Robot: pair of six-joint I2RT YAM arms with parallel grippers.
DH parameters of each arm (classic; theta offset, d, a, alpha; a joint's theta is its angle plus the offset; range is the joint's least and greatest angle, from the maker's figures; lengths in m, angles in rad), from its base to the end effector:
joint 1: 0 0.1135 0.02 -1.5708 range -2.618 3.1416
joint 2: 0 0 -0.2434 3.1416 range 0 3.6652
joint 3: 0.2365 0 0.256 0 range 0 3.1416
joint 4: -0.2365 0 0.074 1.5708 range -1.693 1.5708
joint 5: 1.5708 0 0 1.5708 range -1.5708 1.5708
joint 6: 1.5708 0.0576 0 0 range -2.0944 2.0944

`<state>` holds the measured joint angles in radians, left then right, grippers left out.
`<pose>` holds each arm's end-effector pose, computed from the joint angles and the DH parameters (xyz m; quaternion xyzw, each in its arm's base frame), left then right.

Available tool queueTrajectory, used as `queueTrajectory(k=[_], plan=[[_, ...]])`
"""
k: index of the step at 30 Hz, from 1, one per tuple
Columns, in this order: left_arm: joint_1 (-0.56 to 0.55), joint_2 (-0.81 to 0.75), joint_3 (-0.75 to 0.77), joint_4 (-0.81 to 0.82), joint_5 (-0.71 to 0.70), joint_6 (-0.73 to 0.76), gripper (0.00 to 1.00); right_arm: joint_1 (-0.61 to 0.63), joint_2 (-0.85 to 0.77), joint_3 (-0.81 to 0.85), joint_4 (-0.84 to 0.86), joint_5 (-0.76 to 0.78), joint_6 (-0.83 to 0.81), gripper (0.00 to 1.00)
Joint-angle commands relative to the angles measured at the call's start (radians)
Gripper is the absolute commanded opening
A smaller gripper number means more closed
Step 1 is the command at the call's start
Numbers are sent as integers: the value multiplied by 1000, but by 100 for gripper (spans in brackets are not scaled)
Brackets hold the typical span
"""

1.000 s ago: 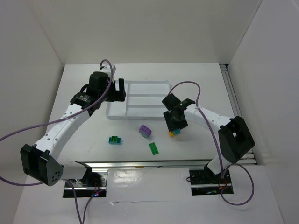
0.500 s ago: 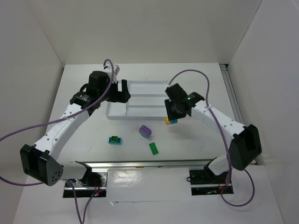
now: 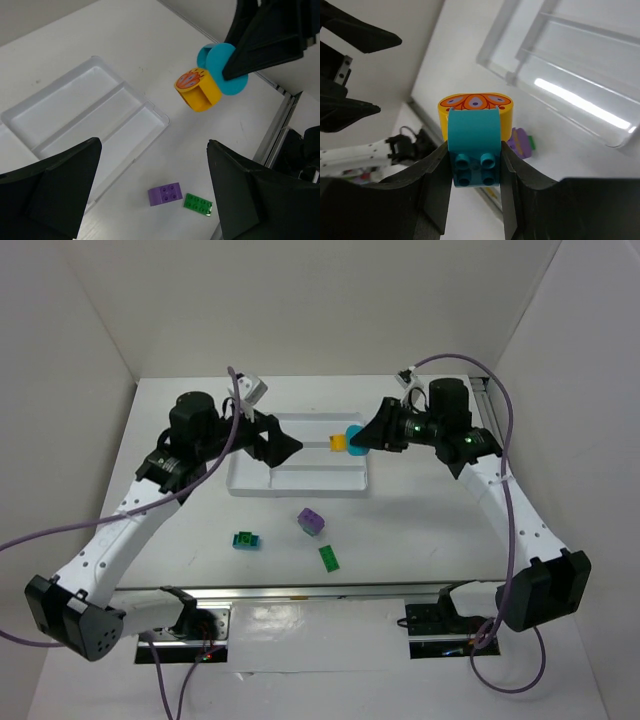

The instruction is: Sort the legos into containers by color

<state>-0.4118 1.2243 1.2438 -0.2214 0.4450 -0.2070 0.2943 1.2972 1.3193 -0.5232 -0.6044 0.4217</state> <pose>0.2727 -0.1462 0.3820 0.2160 0.7374 -0.3506 0.5353 0.2854 0.1207 0.3550 -0.0991 0.8293 0.4103 0.3660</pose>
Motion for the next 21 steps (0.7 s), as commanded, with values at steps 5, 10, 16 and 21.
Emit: queueTrajectory(k=[5,10,16,21], plan=[[-21,-135,-194,341,147,141,99,-90,-56,-161,437,-463,305,19],[-41,-180,-337,523,274,260,99,-104,-65,-256,759,-560,555,19],[-74,-134,-313,545,300,330,96,-104,-75,-265,769,-592,555,19],[-123,-100,-287,583,325,340,98,-104,-75,-265,779,-610,555,21]])
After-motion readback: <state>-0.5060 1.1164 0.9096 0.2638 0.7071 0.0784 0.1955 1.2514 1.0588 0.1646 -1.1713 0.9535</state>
